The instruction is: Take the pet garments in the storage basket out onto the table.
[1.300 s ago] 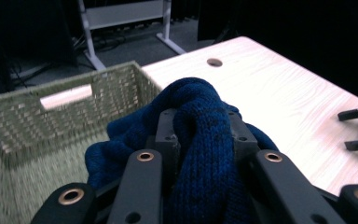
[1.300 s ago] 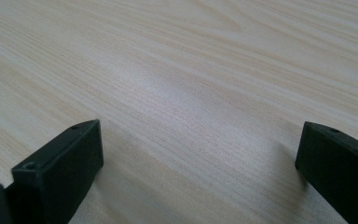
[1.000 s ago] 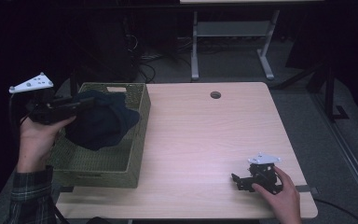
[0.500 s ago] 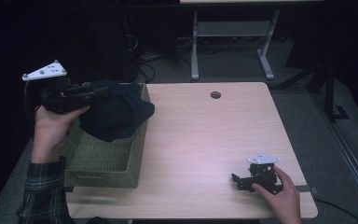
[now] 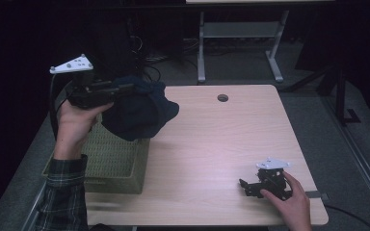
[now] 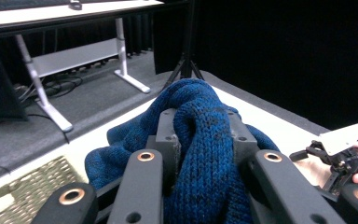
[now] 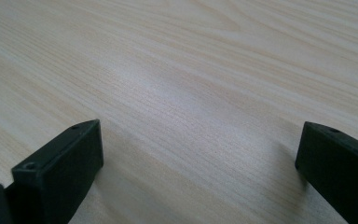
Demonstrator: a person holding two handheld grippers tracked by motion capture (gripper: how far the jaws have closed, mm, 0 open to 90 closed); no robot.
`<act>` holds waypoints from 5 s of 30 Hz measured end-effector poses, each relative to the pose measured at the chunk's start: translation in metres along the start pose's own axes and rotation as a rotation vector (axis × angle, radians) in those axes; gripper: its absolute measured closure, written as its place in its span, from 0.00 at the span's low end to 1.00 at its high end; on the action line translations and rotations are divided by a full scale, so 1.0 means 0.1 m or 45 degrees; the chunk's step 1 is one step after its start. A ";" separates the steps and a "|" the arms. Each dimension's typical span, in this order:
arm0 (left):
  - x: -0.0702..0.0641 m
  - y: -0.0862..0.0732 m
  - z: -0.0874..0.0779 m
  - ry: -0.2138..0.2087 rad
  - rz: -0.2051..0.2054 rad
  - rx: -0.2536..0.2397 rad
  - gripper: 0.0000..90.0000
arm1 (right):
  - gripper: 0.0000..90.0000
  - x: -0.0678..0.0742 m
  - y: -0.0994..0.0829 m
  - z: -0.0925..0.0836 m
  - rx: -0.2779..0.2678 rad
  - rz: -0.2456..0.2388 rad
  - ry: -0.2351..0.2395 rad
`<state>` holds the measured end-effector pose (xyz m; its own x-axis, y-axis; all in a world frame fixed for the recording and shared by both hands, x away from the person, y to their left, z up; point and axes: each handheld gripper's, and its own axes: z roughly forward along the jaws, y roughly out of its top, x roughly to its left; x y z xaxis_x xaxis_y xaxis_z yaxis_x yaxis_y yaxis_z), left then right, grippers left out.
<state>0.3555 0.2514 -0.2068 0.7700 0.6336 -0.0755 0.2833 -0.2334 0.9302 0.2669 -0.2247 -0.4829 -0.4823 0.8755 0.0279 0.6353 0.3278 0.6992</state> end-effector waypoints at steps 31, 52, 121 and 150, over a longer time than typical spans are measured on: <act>-0.43 -0.02 0.99 -0.191 0.045 0.040 0.80 | 0.00 0.00 0.00 0.00 -0.002 -0.002 0.001; -0.67 -0.29 1.77 -0.219 0.037 0.069 0.80 | 0.01 0.00 0.00 0.00 -0.001 -0.003 0.000; -0.94 -1.03 2.28 -0.223 0.057 0.243 0.20 | 0.00 0.00 0.00 0.00 0.003 -0.001 0.000; -1.03 -1.61 1.69 -0.096 0.038 0.311 0.18 | 0.00 0.00 0.00 0.00 0.003 -0.003 0.001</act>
<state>0.3274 0.0995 -0.4094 0.8179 0.5690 -0.0847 0.3825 -0.4279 0.8189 0.2664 -0.2248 -0.4829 -0.4843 0.8745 0.0266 0.6354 0.3306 0.6978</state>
